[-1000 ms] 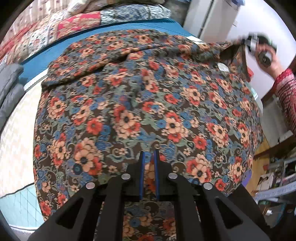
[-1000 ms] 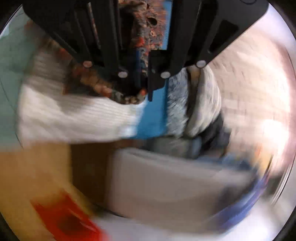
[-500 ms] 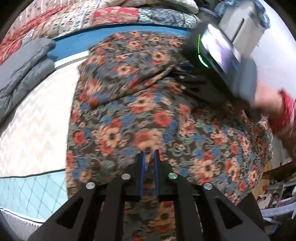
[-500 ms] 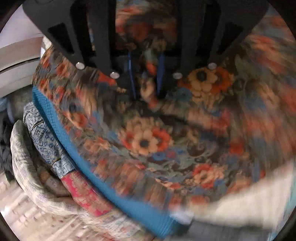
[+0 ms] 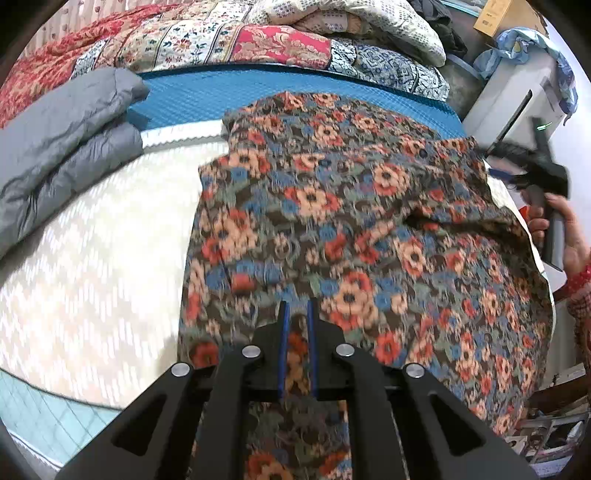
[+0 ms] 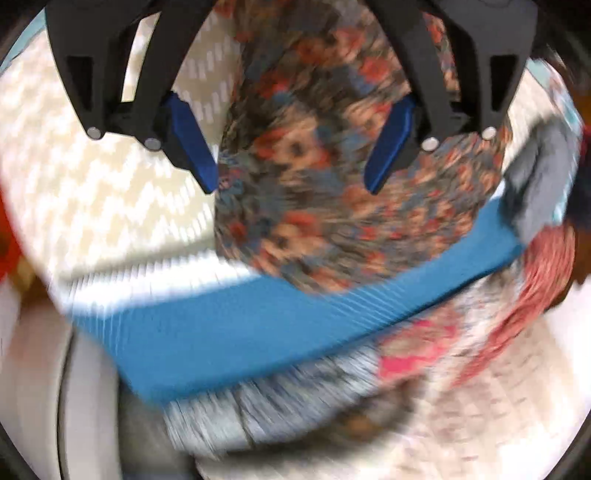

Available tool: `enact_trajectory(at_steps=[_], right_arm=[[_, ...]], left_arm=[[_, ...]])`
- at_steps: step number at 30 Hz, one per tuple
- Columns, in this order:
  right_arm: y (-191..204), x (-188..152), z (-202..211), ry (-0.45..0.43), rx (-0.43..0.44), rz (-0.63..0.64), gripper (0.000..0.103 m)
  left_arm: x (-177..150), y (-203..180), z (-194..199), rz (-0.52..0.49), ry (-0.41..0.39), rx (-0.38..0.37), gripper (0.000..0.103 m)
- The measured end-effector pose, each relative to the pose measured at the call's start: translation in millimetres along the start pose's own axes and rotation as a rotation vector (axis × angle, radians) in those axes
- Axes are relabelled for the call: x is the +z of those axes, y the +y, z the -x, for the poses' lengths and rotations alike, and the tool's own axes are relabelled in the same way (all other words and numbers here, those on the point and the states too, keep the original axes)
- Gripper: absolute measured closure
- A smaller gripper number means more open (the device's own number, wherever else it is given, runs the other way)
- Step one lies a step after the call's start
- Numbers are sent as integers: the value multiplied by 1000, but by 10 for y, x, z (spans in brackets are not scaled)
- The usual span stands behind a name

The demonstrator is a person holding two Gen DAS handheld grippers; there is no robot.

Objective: Fold large clothes

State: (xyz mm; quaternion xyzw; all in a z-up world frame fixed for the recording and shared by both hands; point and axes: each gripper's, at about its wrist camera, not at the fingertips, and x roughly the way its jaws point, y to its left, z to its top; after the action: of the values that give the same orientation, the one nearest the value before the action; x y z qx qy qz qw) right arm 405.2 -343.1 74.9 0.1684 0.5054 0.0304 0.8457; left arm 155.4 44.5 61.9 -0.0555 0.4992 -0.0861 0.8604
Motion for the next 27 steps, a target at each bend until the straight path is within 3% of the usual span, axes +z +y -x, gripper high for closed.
enact_trajectory(at_steps=[1, 3, 4, 5, 6, 7, 8, 9, 10, 11, 13, 15, 18, 23, 25, 27], right_arm=[[-77, 48, -54, 5, 2, -34, 98], [-275, 208, 132, -116, -3, -89, 99], [-441, 278, 215, -179, -75, -145, 99], [-567, 304, 220, -193, -126, -191, 99], [-725, 311, 140, -169, -114, -251, 99], [-779, 307, 42, -132, -104, -268, 96], [-739, 273, -102, -61, -136, -224, 94], [-699, 265, -121, -46, -168, -182, 93], [-644, 244, -72, -58, -200, -139, 86], [-598, 206, 42, -94, -214, -113, 71], [-588, 98, 344, -184, -162, -125, 53], [-581, -69, 678, -260, -58, -120, 51], [-511, -324, 924, -252, -25, -59, 50], [-270, -865, 986, -232, 39, 3, 50], [-191, -1093, 813, -225, 51, -7, 50], [-250, -1324, 719, -219, 52, -36, 50]], left_arm=[[23, -13, -8, -3, -1, 6, 89], [81, -9, -54, -13, -5, 20, 89], [101, -17, -80, -18, -5, 29, 89], [128, -25, -139, -25, -2, 43, 89], [151, -28, -199, -26, 4, 54, 89], [167, -35, -244, -21, 13, 58, 89], [195, -27, -311, -8, 27, 52, 89], [216, -19, -344, 3, 33, 43, 89], [240, -2, -363, 14, 34, 32, 89], [269, 19, -369, 23, 30, 19, 89], [353, 45, -372, 35, 28, 3, 89], [495, 83, -356, 62, 24, -25, 90], [772, 122, -374, 92, 14, -94, 103], [1159, 98, -440, 77, -33, -89, 103], [1281, 36, -538, 43, -24, -91, 103], [1391, -37, -760, -16, 18, -46, 103]])
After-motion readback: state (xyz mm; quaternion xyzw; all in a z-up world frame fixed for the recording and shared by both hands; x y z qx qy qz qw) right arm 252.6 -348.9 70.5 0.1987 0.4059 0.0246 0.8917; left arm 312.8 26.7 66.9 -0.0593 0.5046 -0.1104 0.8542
